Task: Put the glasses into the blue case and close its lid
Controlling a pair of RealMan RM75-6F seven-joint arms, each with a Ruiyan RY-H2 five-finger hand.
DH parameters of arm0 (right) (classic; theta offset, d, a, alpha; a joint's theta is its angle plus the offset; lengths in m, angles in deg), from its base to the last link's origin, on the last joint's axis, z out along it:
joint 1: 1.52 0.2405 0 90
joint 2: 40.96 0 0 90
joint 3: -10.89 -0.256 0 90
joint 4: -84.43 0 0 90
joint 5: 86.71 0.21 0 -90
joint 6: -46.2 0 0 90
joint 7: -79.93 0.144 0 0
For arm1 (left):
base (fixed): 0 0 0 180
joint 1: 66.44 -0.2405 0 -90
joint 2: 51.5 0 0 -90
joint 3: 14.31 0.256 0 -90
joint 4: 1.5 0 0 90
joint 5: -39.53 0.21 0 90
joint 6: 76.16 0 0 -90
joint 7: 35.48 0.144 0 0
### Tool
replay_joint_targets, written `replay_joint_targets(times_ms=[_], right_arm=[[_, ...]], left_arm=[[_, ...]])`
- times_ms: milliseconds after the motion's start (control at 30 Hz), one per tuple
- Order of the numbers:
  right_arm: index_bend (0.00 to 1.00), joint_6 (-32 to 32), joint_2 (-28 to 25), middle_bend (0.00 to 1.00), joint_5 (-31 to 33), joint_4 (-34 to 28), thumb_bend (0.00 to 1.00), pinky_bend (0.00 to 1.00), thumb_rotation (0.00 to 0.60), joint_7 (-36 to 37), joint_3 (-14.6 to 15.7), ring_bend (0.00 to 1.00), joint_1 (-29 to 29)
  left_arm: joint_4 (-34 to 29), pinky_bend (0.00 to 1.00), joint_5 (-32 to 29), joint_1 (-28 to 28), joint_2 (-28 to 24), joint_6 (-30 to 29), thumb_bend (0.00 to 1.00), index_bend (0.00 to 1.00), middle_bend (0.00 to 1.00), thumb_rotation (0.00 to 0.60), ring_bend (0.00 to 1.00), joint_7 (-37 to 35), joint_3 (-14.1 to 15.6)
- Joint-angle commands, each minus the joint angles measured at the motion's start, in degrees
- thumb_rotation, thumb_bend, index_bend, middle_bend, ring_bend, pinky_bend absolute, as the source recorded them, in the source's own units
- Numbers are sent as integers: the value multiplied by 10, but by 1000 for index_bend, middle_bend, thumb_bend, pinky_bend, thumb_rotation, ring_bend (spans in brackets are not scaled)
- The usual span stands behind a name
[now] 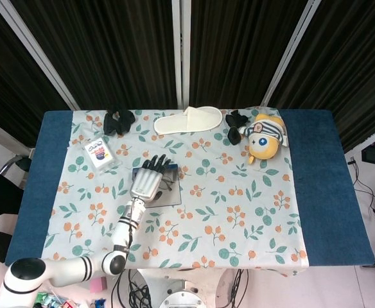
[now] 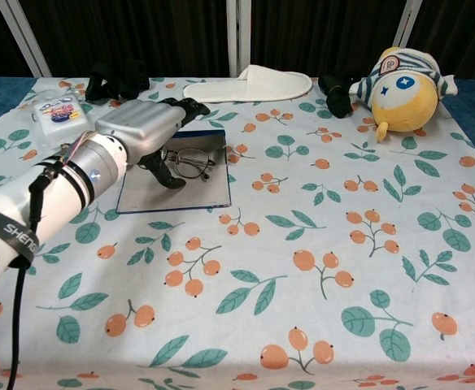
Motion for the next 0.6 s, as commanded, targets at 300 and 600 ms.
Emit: replay_joint_targets(times_ms=[300,600], right_arm=[[0,-13,-2,0,14,5,315,0,600,7,-6,0,3],[0,-18,-3,0,14,-3,316,0,600,-5,-8,0,8]], left_arm=[[79,168,-16,29,35,31,144,0,0,600,25,-22,-28],[112,168,-22,38,33,30,144,0,0,600,25,-37,-49]])
